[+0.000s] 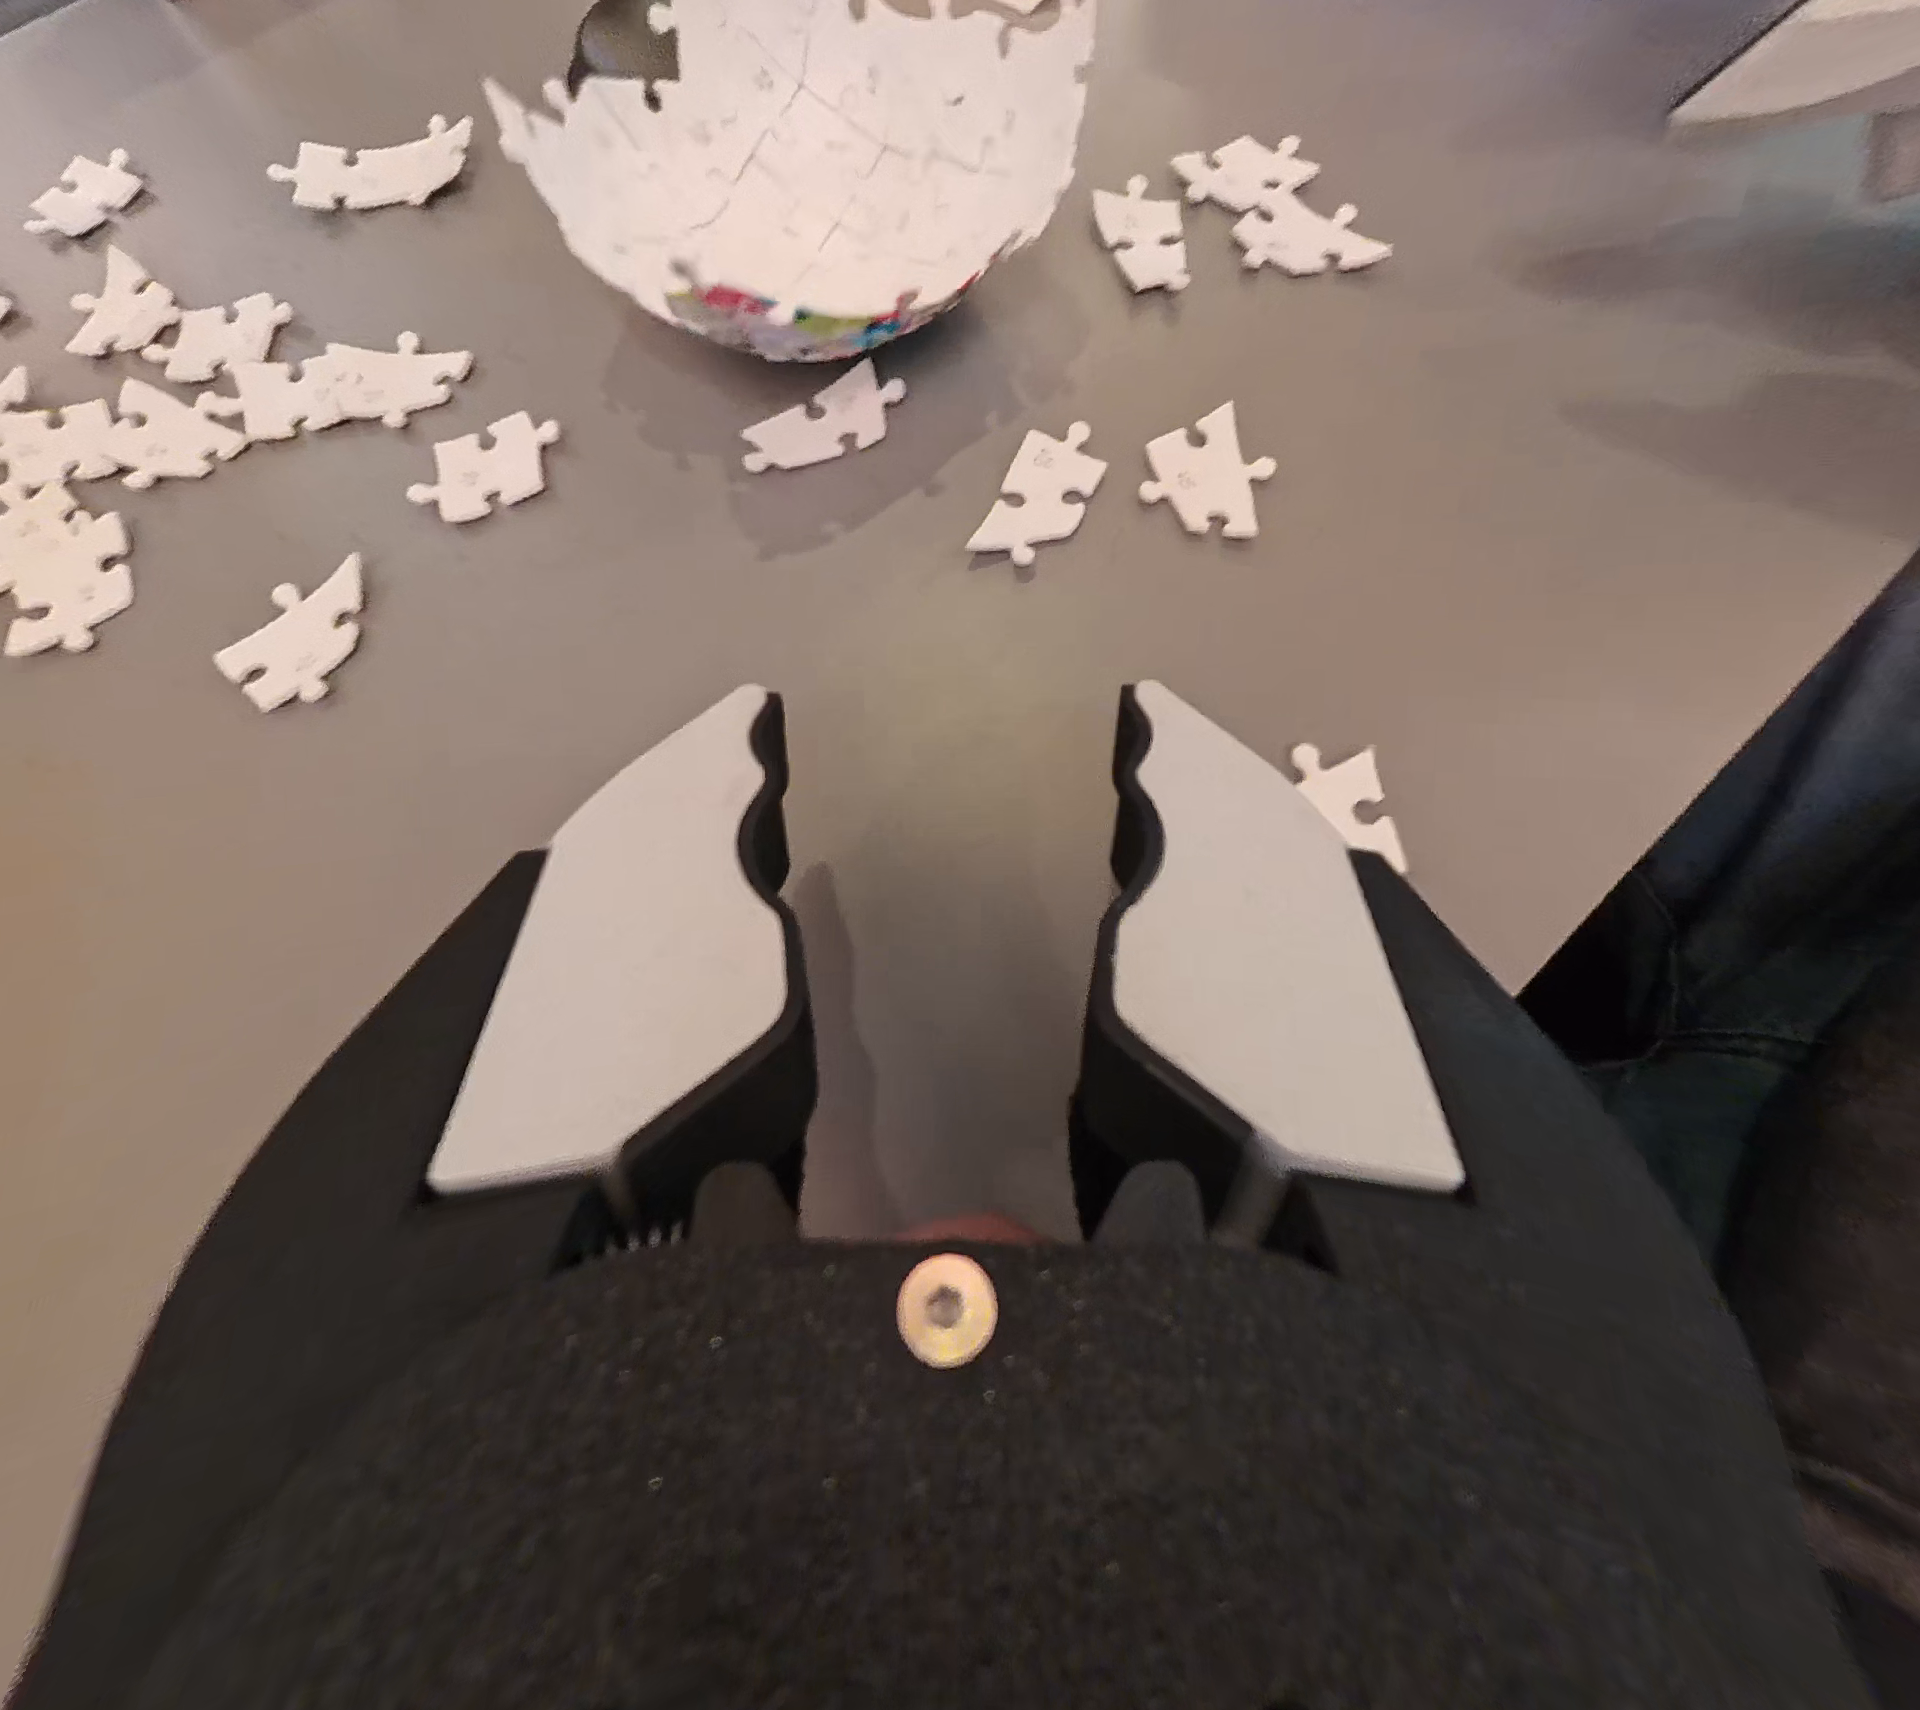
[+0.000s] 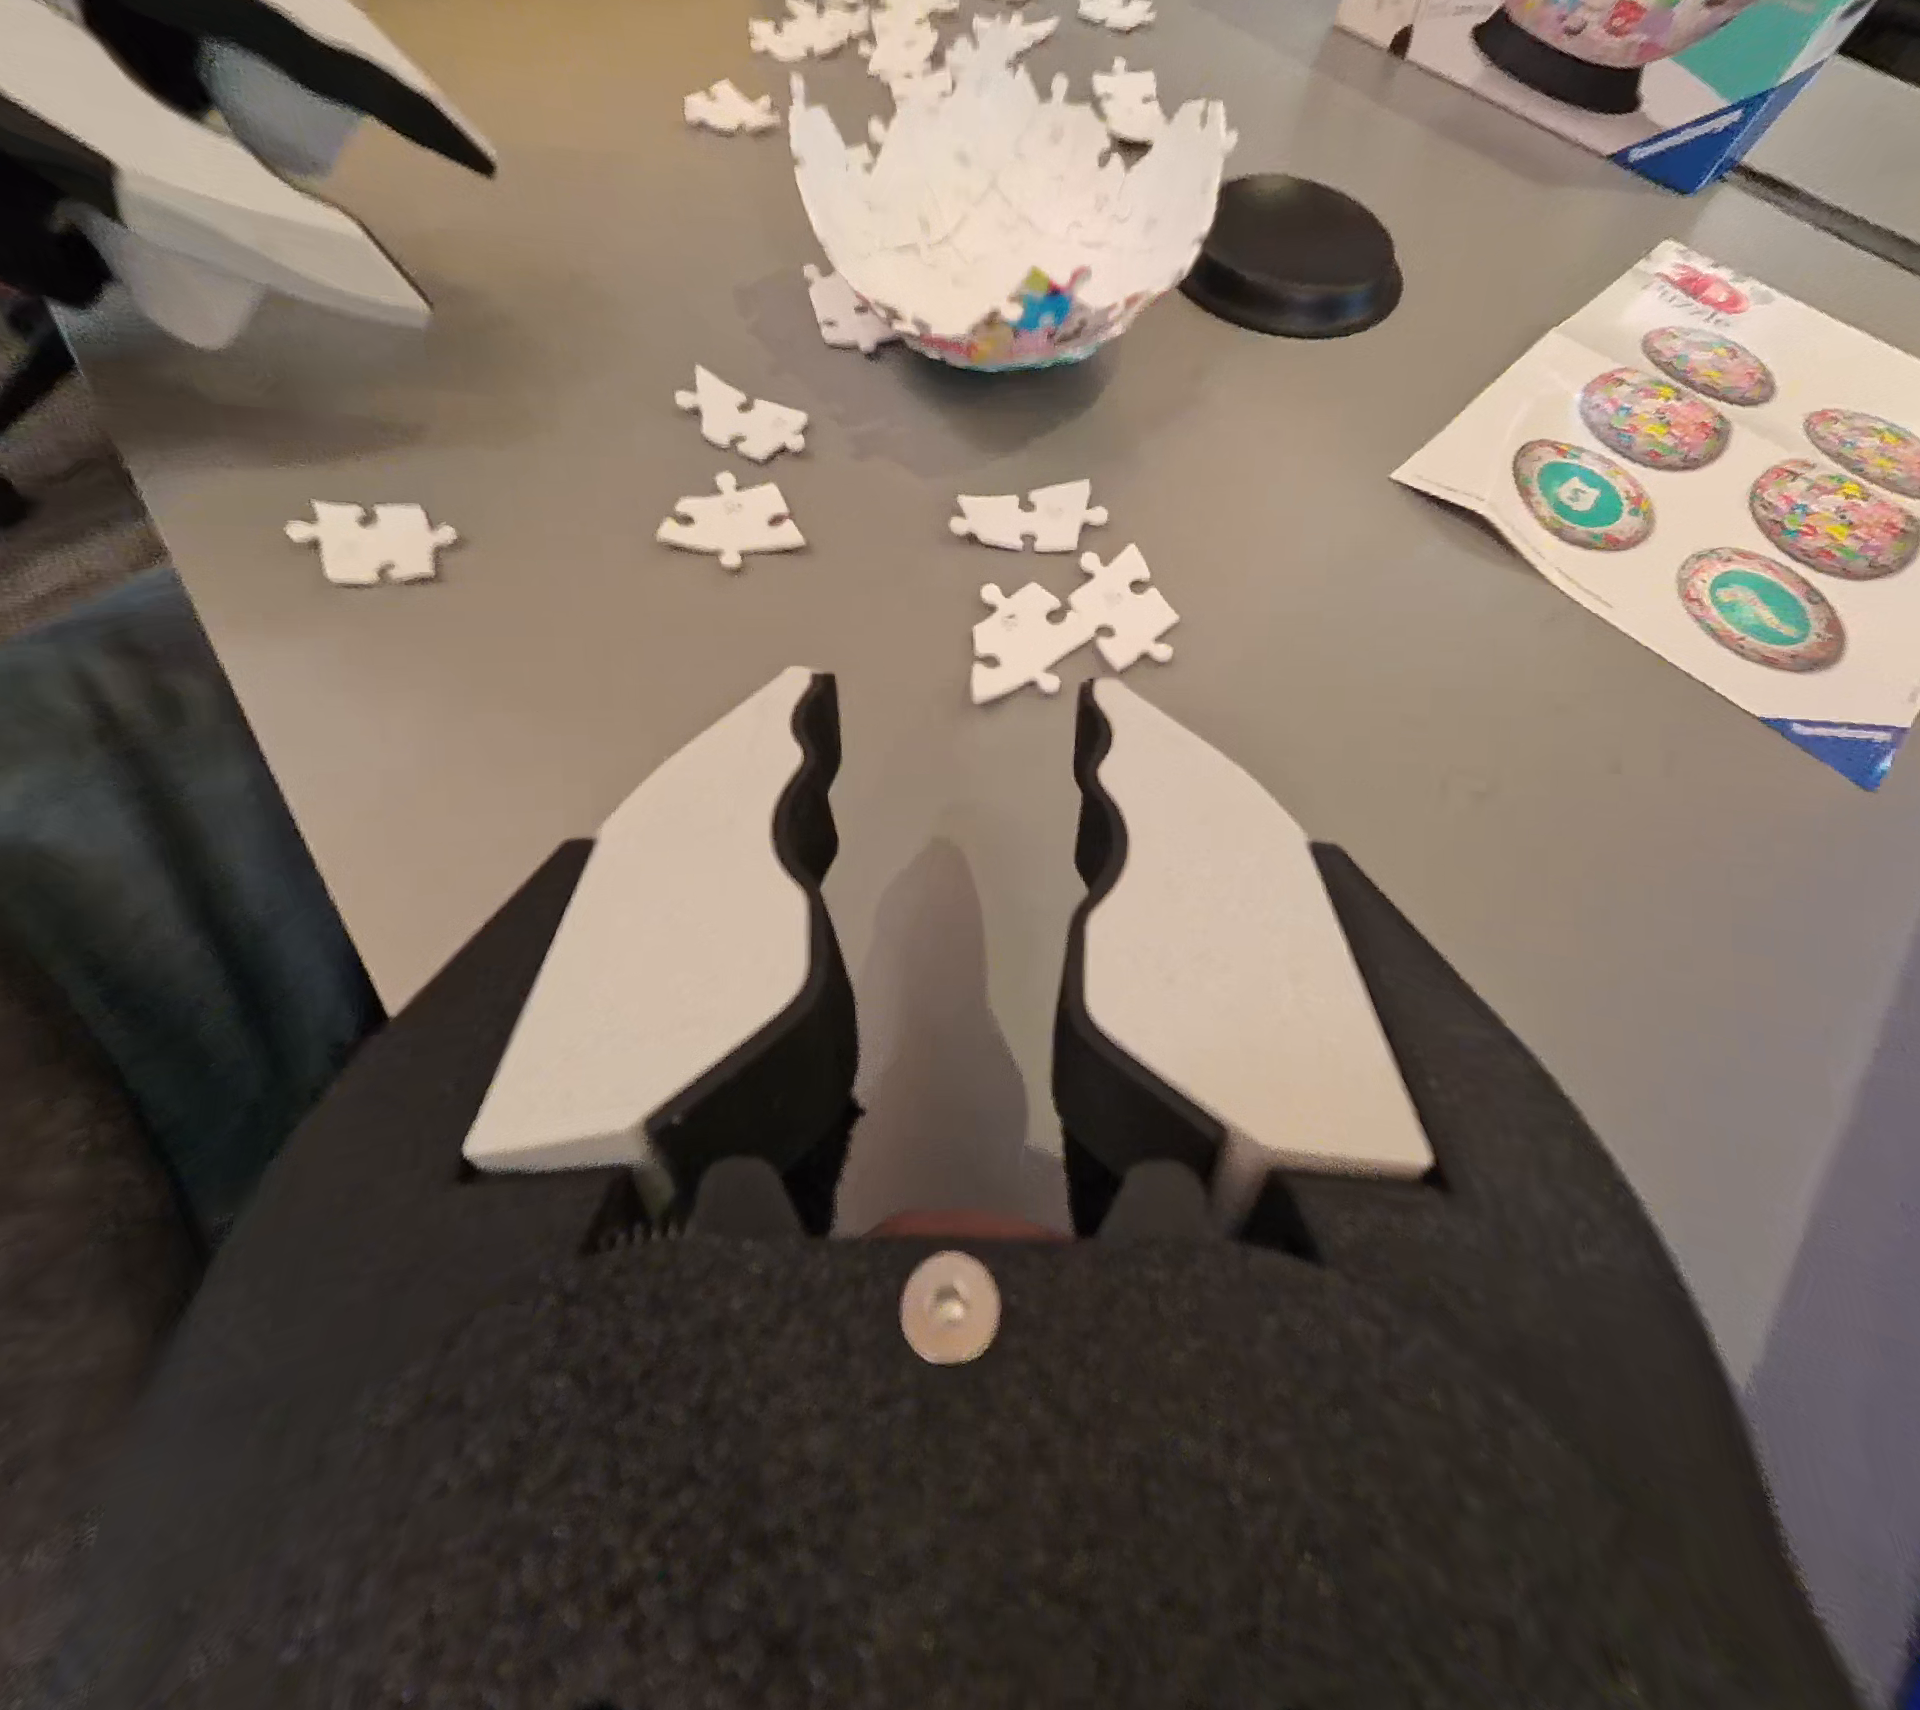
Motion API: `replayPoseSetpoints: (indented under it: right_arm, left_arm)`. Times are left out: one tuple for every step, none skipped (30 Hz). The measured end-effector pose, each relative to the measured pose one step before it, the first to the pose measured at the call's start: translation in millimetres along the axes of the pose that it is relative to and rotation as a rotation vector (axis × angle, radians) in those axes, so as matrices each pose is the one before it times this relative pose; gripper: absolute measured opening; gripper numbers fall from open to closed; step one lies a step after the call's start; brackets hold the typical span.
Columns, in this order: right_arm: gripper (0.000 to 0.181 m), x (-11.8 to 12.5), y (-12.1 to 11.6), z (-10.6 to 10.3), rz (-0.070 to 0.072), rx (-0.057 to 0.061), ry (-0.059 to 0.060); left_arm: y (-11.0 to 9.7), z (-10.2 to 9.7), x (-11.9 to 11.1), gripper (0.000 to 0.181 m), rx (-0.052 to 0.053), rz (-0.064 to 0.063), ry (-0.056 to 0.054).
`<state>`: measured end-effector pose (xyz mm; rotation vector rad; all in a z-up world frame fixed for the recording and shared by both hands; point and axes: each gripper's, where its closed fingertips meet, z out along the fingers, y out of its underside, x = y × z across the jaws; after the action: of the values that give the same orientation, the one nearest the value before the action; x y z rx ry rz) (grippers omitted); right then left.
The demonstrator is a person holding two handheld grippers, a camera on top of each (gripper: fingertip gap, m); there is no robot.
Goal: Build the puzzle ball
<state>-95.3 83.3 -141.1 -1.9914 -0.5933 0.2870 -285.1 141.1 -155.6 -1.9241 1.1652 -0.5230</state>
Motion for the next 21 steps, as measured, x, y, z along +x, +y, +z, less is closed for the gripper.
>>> replayPoseSetpoints:
  right_arm:
    - [0.043, 4.59, 2.36, 1.86, -0.0192, -0.023, 0.0117]
    - [0.043, 3.84, 1.95, 2.52, -0.0113, -0.0151, 0.0031]
    - [0.043, 1.41, 2.69, 3.16, 0.0004, -0.0166, -0.0157]
    - [0.044, 0.77, 3.97, 3.42, 0.0068, -0.0251, -0.0205]
    - [0.043, 1.6, 4.42, 3.32, 0.0076, -0.0263, -0.0141]
    - [0.044, 1.36, 3.87, 2.93, 0.0074, -0.0215, -0.014]
    - [0.044, 0.95, 3.28, 2.5, 0.0119, -0.0182, -0.0154]
    - [0.044, 0.79, 2.38, 2.11, 0.0184, -0.016, -0.0149]
    - [0.044, -0.02, 1.47, 1.9, 0.021, -0.016, -0.0173]
    - [0.044, -0.56, 0.23, 1.91, 0.0173, -0.0111, -0.0158]
    - [0.044, -1.74, -0.7, 1.8, 0.0081, -0.0087, -0.0157]
    - [0.044, -1.12, -0.95, 1.81, 0.001, -0.0096, -0.0061]
    - [0.044, 0.3, -0.99, 1.79, -0.0025, -0.0128, 0.0051]
    - [0.045, 0.96, -0.79, 1.94, -0.0089, -0.0209, 0.0082]
    - [0.046, 1.86, -1.11, 1.83, -0.0178, -0.0231, 0.0127]
    - [0.048, 4.4, -2.26, 1.34, -0.0175, -0.0195, 0.0252]
    - [0.049, 5.2, -3.2, 1.02, -0.0147, -0.0151, 0.0244]
    - [0.048, 3.55, -4.25, 1.59, -0.003, -0.0059, 0.0067]
    - [0.047, 2.42, -3.86, 2.91, 0.0138, -0.0061, -0.0082]
    - [0.045, 4.95, -2.89, 3.87, 0.0231, -0.013, 0.0026]
    - [0.043, 6.66, -2.12, 4.09, 0.0182, -0.0146, 0.009]
  left_arm:
    - [-2.41, 0.03, 2.24, 0.06, 0.0117, -0.005, 0.0198]
    - [-2.07, 0.05, 2.19, 0.06, 0.0118, -0.011, 0.0212]
    - [-1.53, 0.09, 1.91, 0.059, 0.009, -0.0132, 0.0207]
    - [-0.93, 0.26, 1.41, 0.059, 0.0059, -0.0119, 0.0157]
    - [-0.75, 0.3, 0.86, 0.058, 0.0047, -0.0079, 0.0098]
    - [-0.64, 0.21, 0.32, 0.058, 0.003, -0.0027, 0.003]
    - [-0.67, -0.13, -0.43, 0.058, 0.002, 0.0008, -0.0048]
    - [-0.97, -0.43, -0.53, 0.057, 0.0052, 0.0009, -0.0078]
    - [-1.17, -0.34, 0.2, 0.057, 0.0069, -0.0005, -0.0036]
    - [-1.06, -0.38, 0.78, 0.057, 0.0058, 0.0, 0.0001]
    - [-1.35, -0.34, 0.55, 0.056, 0.0062, 0.0015, -0.0006]
    - [-1.46, -0.29, 0.19, 0.056, 0.0069, 0.0013, -0.0017]
    - [-1.51, 0.14, 0.31, 0.056, 0.0071, 0.0005, 0.0008]
    - [-1.6, 0.43, 0.23, 0.056, 0.0072, -0.0015, 0.0032]
    - [-1.18, 1.1, 0.01, 0.055, 0.0058, -0.0032, 0.0037]
    - [-0.71, 1.62, -0.21, 0.055, 0.0021, -0.0021, 0.0044]
    - [0.14, 2.06, -0.53, 0.056, -0.0038, 0.0021, 0.0034]
    - [1.09, 2.13, -1.11, 0.056, -0.0086, 0.0051, 0.0001]
    - [1.27, 1.81, -1.25, 0.056, -0.0087, 0.0052, -0.0013]
    - [0.98, 1.5, -0.74, 0.056, -0.0059, 0.0034, 0.0009]
    - [0.47, 1.07, -0.2, 0.056, -0.0024, 0.0002, 0.0035]
